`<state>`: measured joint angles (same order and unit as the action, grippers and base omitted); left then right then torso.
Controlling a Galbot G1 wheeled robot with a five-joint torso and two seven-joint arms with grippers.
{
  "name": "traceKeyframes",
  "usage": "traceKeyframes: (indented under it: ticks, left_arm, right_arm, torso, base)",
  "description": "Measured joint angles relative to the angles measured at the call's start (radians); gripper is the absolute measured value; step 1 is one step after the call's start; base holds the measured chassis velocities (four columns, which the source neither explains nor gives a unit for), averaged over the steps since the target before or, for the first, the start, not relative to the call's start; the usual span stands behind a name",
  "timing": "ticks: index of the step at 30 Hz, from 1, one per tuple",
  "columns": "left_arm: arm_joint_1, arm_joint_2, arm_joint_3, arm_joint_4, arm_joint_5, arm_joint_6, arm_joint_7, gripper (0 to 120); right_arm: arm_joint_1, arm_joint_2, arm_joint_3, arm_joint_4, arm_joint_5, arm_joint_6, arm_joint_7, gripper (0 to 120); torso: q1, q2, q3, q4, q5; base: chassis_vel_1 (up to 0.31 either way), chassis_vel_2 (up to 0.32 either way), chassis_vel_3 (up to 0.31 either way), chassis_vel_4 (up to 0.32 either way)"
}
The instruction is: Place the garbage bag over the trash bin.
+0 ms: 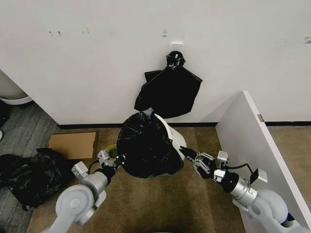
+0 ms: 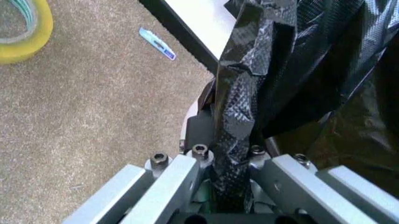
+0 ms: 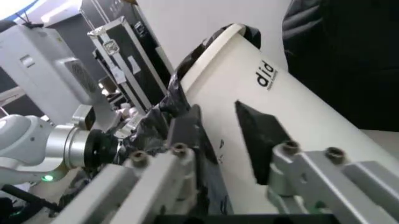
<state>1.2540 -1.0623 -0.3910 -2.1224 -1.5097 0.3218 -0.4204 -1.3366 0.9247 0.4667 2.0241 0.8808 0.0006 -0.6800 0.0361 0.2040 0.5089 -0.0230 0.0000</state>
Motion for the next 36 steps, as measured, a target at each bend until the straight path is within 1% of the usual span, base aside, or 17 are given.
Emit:
traceKeyframes:
  ticks: [1, 4, 6, 9, 10, 12, 13, 14, 19, 21, 24, 25, 26, 27, 36]
  left_arm:
    - [0.0, 0.0, 0.001, 0.0, 0.0, 0.0, 0.0, 0]
    - [-0.001, -0.001, 0.004, -0.003, 0.0, 0.0, 0.0, 0]
    - [-0.002, -0.001, 0.004, -0.003, 0.0, 0.0, 0.0, 0]
    - [-0.002, -0.001, 0.005, -0.003, 0.0, 0.0, 0.0, 0]
    - [-0.002, -0.001, 0.005, -0.003, 0.0, 0.0, 0.0, 0]
    - [-0.001, -0.002, 0.005, -0.003, 0.001, 0.0, 0.0, 0]
    - [-0.001, -0.002, 0.005, -0.003, 0.001, 0.0, 0.0, 0]
    - [-0.001, -0.003, 0.005, -0.003, 0.001, 0.0, 0.0, 0]
    - [0.0, -0.004, 0.006, -0.003, 0.003, 0.0, 0.0, 0]
    - [0.0, -0.004, 0.006, -0.003, 0.003, 0.0, 0.0, 0]
    - [0.0, -0.004, 0.006, -0.003, 0.004, 0.0, 0.0, 0]
    - [0.0, -0.005, 0.006, -0.003, 0.004, 0.0, 0.0, 0]
    - [-0.001, -0.005, 0.007, -0.003, 0.004, 0.0, 0.0, 0]
    - [0.0, -0.006, 0.007, -0.004, 0.004, 0.0, 0.0, 0]
    - [0.0, -0.006, 0.007, -0.009, 0.005, 0.0, 0.0, 0]
  right_arm:
    - [0.001, -0.001, 0.0, 0.0, 0.0, 0.0, -0.001, 26]
    - [0.01, -0.002, -0.008, -0.002, -0.003, -0.002, -0.002, 43]
    - [0.011, -0.003, -0.009, -0.003, -0.003, -0.003, -0.003, 45]
    - [0.014, -0.005, -0.017, -0.003, 0.004, -0.008, -0.015, 57]
    - [0.014, -0.006, -0.02, -0.003, 0.012, -0.01, -0.021, 58]
    - [0.017, -0.006, -0.023, -0.004, 0.016, -0.011, -0.034, 50]
    - [0.017, -0.006, -0.023, -0.004, 0.016, -0.011, -0.034, 50]
    - [0.018, -0.006, -0.024, -0.006, 0.015, -0.011, -0.04, 47]
    - [0.026, -0.007, -0.03, -0.014, 0.017, -0.012, -0.048, 25]
    - [0.026, -0.007, -0.03, -0.014, 0.017, -0.012, -0.049, 23]
    - [0.03, -0.008, -0.037, -0.017, 0.009, -0.012, -0.056, 8]
    - [0.031, -0.008, -0.037, -0.017, 0.008, -0.012, -0.056, 8]
    - [0.032, -0.008, -0.039, -0.018, 0.005, -0.012, -0.056, 3]
    - [0.033, -0.008, -0.04, -0.018, 0.002, -0.012, -0.057, 0]
    - [0.034, -0.005, -0.044, -0.013, 0.001, -0.009, -0.048, 0]
  torso:
    - [0.0, 0.0, 0.0, 0.0, 0.0]
    - [0.0, 0.0, 0.0, 0.0001, 0.0]
    - [0.0, 0.0, 0.0, 0.0, 0.0]
    - [0.0, 0.0, 0.0, 0.0, 0.0]
    - [0.0, 0.0, 0.0, 0.0, 0.0]
    - [0.0, 0.0, 0.0, 0.0, 0.0]
    - [0.0, 0.0, 0.0, 0.0, 0.0]
    - [0.0, 0.0, 0.0, 0.0, -0.0001]
    - [0.0, 0.0, 0.0, 0.0, -0.0001]
    - [0.0, 0.0, 0.0, 0.0, -0.0001]
    - [0.0, 0.0, 0.0, 0.0, 0.0]
    - [0.0, 0.0, 0.0, 0.0, 0.0]
    - [0.0, 0.0, 0.0, 0.0, -0.0001]
    - [0.0, 0.0, 0.0, 0.0, 0.0]
    - [0.0, 0.0, 0.0, 0.0, 0.0]
  base:
    - [0.0, 0.0, 0.0, 0.0]
    - [0.0, 0.0, 0.0, 0.0]
    - [0.0, 0.0, 0.0, 0.0]
    - [0.0, 0.0, 0.0, 0.0]
    - [0.0, 0.0, 0.0, 0.0]
    - [0.0, 0.0, 0.0, 0.0]
    - [0.0, 0.0, 0.0, 0.0]
    - [0.0, 0.0, 0.0, 0.0]
    - [0.0, 0.0, 0.0, 0.0]
    - [0.0, 0.0, 0.0, 0.0]
    - [0.0, 0.0, 0.0, 0.0]
    - [0.0, 0.0, 0.0, 0.0]
    - [0.0, 0.0, 0.0, 0.0]
    - [0.0, 0.0, 0.0, 0.0]
    - [0.0, 0.0, 0.0, 0.0]
